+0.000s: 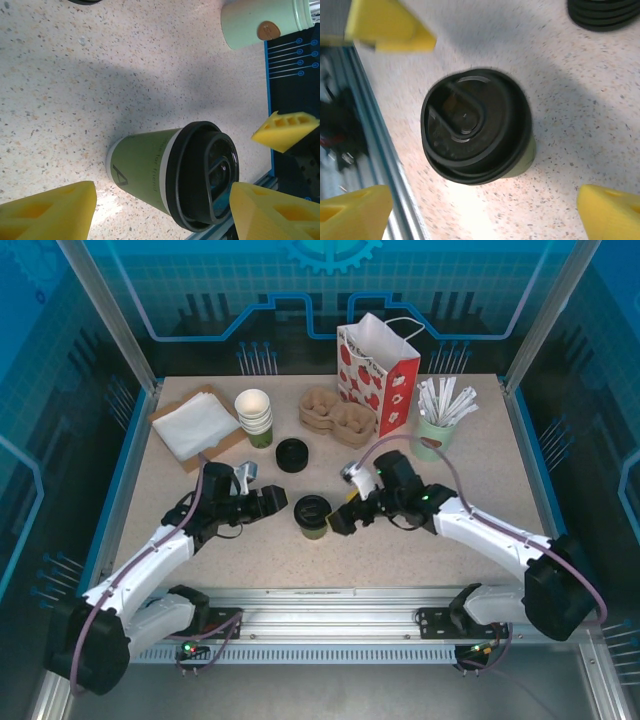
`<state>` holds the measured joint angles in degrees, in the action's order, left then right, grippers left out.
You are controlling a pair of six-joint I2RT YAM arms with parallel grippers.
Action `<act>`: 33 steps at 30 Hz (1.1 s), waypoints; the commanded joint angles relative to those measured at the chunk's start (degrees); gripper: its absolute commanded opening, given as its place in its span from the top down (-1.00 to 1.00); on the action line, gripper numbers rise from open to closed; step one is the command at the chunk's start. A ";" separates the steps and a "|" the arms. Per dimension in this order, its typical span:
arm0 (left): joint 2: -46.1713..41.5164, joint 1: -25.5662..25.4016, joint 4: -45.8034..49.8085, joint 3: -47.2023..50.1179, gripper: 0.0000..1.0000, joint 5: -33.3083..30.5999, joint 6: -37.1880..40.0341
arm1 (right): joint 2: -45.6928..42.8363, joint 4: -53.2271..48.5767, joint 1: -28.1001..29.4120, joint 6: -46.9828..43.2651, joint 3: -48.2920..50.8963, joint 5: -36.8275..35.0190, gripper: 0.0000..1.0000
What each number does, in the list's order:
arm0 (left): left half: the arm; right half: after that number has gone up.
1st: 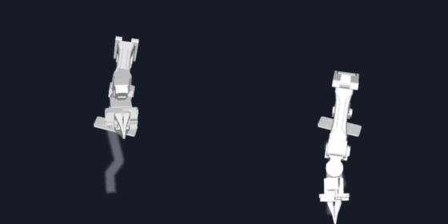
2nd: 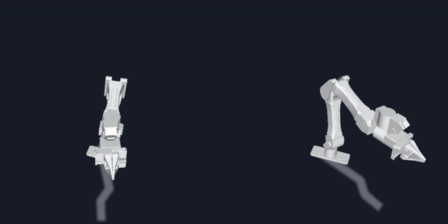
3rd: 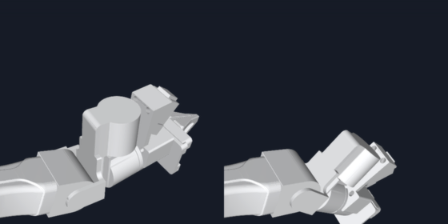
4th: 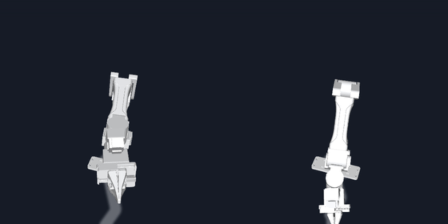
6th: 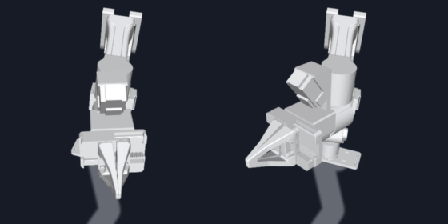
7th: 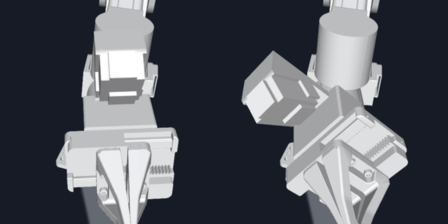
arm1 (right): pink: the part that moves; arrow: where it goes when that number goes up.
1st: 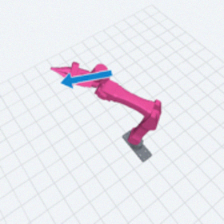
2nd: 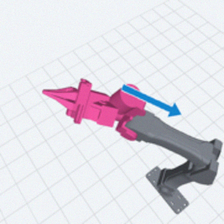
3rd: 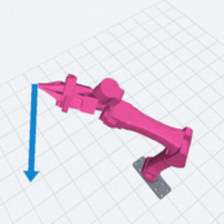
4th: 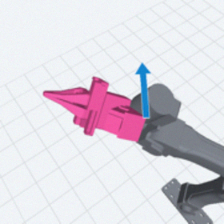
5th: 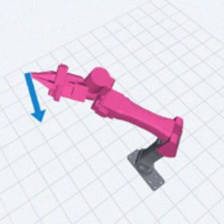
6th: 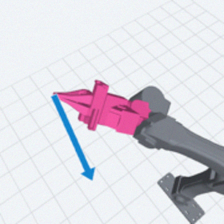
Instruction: Pack the takeout coffee
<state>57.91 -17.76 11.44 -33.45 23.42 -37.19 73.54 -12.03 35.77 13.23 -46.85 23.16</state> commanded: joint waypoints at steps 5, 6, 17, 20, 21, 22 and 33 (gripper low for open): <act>1.30 -0.81 0.42 -2.49 -0.45 2.94 0.26 | 3.66 2.96 -2.55 25.52 0.41 5.96 -0.68; 1.49 -0.96 0.23 -2.56 -0.45 2.98 0.34 | 4.73 3.90 -2.59 27.69 0.64 5.67 -0.66; 3.77 -1.67 -3.16 -1.01 -0.41 6.52 -0.58 | 12.72 14.93 -1.27 35.41 2.45 7.90 -0.46; 4.62 -1.66 -4.44 -0.67 -0.37 7.35 -1.03 | 13.51 16.63 -1.14 36.24 2.79 8.06 -0.40; 4.84 -1.64 -4.72 -0.55 -0.37 7.30 -1.02 | 13.65 17.31 -1.06 36.73 3.08 8.00 -0.37; 4.80 -1.66 -4.68 -0.50 -0.36 7.08 -0.98 | 13.80 18.21 -0.97 37.29 3.37 8.04 -0.34; 2.56 -1.57 -0.72 -0.89 -0.35 -0.08 1.17 | 15.36 24.04 1.13 41.00 4.35 7.64 -0.18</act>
<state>62.19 -19.03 8.84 -34.35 26.13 -37.34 87.90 9.61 35.64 52.64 -43.16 30.63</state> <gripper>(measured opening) 0.673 0.592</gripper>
